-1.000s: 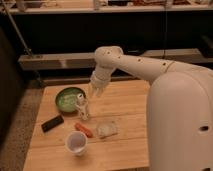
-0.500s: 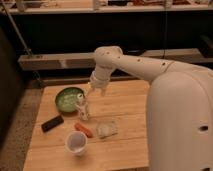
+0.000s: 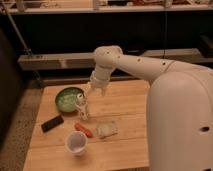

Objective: Knock the bottle over

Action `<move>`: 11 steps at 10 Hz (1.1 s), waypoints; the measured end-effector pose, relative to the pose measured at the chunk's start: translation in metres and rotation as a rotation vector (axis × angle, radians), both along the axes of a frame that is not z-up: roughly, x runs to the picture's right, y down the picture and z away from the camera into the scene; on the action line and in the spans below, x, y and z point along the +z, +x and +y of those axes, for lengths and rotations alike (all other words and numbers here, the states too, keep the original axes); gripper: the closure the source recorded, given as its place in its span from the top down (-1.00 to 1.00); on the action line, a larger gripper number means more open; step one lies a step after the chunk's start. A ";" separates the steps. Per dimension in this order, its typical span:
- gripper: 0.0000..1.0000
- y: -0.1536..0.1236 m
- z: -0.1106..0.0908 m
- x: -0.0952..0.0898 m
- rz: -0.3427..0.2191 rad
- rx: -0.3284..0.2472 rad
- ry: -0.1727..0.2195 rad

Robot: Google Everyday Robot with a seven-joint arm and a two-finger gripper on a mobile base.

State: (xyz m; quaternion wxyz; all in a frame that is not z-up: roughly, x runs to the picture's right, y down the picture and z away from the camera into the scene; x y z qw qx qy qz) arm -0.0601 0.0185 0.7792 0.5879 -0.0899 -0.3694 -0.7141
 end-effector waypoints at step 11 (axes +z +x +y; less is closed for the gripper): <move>0.23 -0.005 0.000 -0.005 -0.003 -0.016 0.009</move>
